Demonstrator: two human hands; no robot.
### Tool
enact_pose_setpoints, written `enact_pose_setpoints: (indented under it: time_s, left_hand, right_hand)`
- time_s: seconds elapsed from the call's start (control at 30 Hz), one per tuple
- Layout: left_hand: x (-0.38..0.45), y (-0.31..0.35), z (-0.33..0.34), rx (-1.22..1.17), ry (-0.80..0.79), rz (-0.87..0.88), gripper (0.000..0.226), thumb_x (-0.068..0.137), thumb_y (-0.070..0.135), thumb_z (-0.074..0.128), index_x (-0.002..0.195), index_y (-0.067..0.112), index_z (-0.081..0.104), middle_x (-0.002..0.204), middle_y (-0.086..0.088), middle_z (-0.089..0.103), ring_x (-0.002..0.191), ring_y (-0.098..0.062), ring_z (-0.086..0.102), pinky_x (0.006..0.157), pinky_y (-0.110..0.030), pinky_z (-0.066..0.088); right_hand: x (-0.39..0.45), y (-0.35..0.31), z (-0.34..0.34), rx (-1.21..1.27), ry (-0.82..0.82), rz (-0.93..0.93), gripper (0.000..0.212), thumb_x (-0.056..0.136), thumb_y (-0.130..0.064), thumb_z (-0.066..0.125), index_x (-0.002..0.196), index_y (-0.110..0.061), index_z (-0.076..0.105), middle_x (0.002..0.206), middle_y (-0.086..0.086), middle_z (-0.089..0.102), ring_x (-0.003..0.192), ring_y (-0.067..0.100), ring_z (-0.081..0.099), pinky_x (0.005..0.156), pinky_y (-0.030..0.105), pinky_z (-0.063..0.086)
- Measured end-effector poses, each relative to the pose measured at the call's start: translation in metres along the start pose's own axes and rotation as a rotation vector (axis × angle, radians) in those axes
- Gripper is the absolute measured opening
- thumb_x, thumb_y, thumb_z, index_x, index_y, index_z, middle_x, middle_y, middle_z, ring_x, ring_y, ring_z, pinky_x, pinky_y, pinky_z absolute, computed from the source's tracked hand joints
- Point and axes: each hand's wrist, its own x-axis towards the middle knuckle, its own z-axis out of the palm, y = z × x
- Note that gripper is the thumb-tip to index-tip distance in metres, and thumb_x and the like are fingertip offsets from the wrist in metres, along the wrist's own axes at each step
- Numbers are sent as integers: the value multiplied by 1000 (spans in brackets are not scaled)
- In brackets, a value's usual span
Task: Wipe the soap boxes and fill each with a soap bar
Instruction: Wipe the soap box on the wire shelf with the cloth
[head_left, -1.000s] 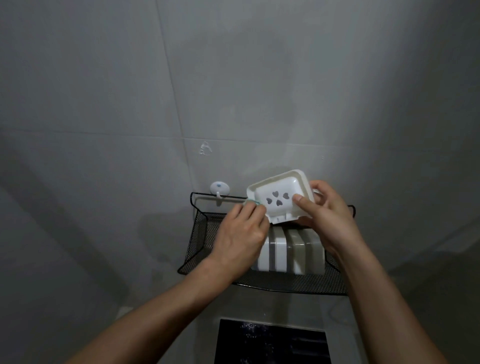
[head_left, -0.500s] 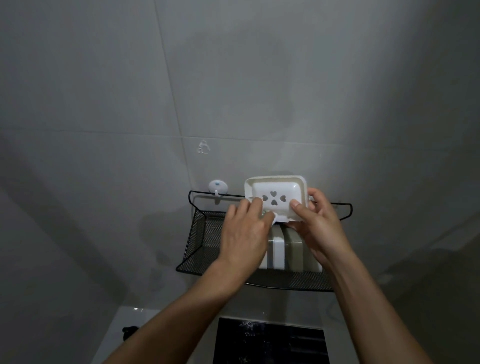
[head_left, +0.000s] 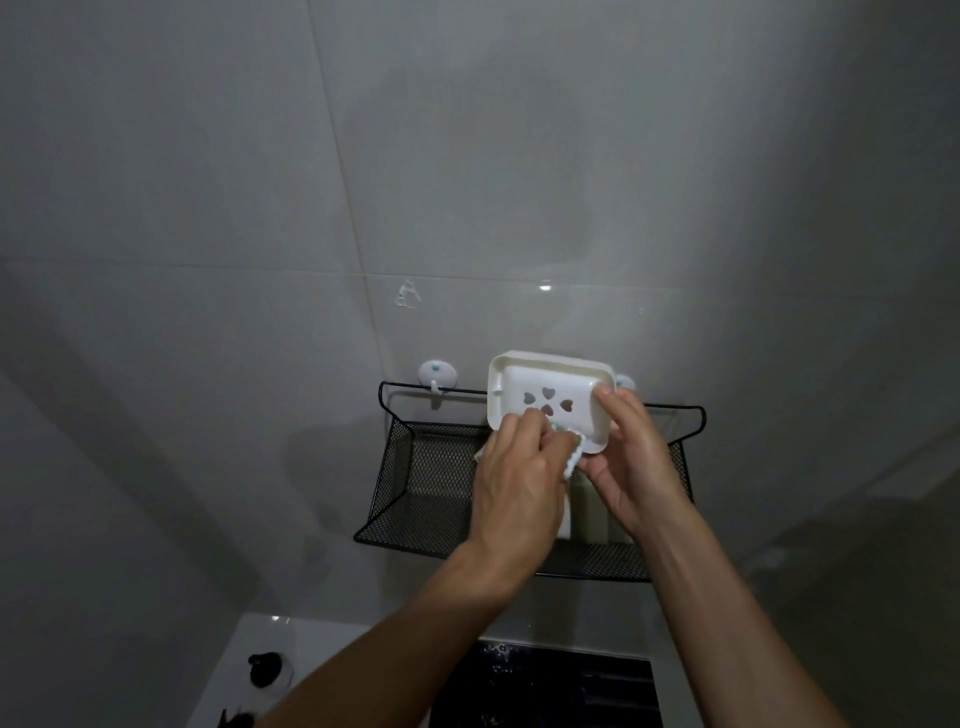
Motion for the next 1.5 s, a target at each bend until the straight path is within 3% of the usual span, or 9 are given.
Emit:
enact_pose_setpoints:
  time_s: [0.1, 0.23, 0.3, 0.5, 0.77, 1.0, 1.23, 1.33, 1.5]
  left_hand:
    - [-1, -14, 7, 95, 45, 144, 20, 78, 13, 78, 96, 13, 70, 89, -3, 61, 80, -21, 55, 66, -35, 46]
    - [11, -40, 3, 224, 161, 281, 4, 87, 15, 66, 90, 17, 68, 87, -2, 60, 80, -23, 54, 67, -35, 39]
    - [18, -56, -3, 285, 168, 406, 4, 87, 15, 67, 91, 17, 67, 88, -3, 59, 82, -22, 51, 69, -36, 38]
    - [32, -77, -16, 409, 99, 742, 13, 91, 6, 58, 86, 15, 65, 85, -5, 57, 79, -23, 49, 70, -38, 41]
    - [19, -41, -6, 442, -66, 478, 2, 78, 12, 68, 79, 10, 68, 91, -6, 58, 88, -25, 50, 72, -37, 36]
    - [2, -6, 3, 382, -148, 239, 12, 70, 13, 67, 80, 9, 72, 87, -6, 59, 84, -26, 57, 72, -36, 48]
    - [2, -10, 0, -385, -81, -202, 19, 84, 6, 68, 101, 10, 76, 94, -1, 61, 87, -18, 58, 76, -38, 51]
    - [0, -8, -5, -460, -43, -111, 22, 84, 5, 69, 103, 12, 76, 91, 1, 60, 85, -16, 58, 73, -37, 51]
    - [1, -10, -6, -1, -207, 237, 28, 90, 24, 59, 116, 27, 69, 94, 3, 53, 88, -17, 53, 65, -31, 42]
  right_hand:
    - [2, -1, 2, -125, 14, 44, 45, 99, -30, 57, 133, -1, 48, 115, 21, 65, 99, 31, 64, 68, 36, 56]
    - [6, -8, -11, -322, 21, -14, 19, 95, -11, 56, 113, -17, 59, 114, 18, 66, 89, 25, 65, 70, 32, 51]
    - [8, -14, -24, -438, -36, -8, 45, 84, -1, 58, 122, -25, 60, 118, 15, 65, 97, 30, 67, 75, 35, 54]
    - [5, -29, -31, -708, -106, 110, 32, 84, -32, 75, 112, -18, 70, 108, 8, 76, 90, 26, 75, 69, 34, 58]
    - [2, -13, -29, -653, 57, -53, 21, 91, 1, 64, 110, -7, 62, 94, 13, 77, 85, 30, 75, 68, 42, 63]
    - [5, 3, -32, -566, 62, -152, 20, 92, 7, 61, 104, -9, 60, 85, 4, 78, 76, 17, 75, 58, 27, 57]
    - [2, 0, -36, -376, 48, -164, 14, 94, 6, 58, 104, -5, 57, 85, 7, 77, 74, 20, 74, 55, 28, 57]
    - [3, -1, -35, -328, 34, -153, 15, 96, 4, 57, 107, -5, 57, 85, 9, 77, 73, 22, 74, 54, 27, 56]
    - [5, 1, -36, -400, -5, -139, 21, 94, 4, 59, 112, -7, 61, 94, 10, 78, 80, 22, 76, 58, 27, 57]
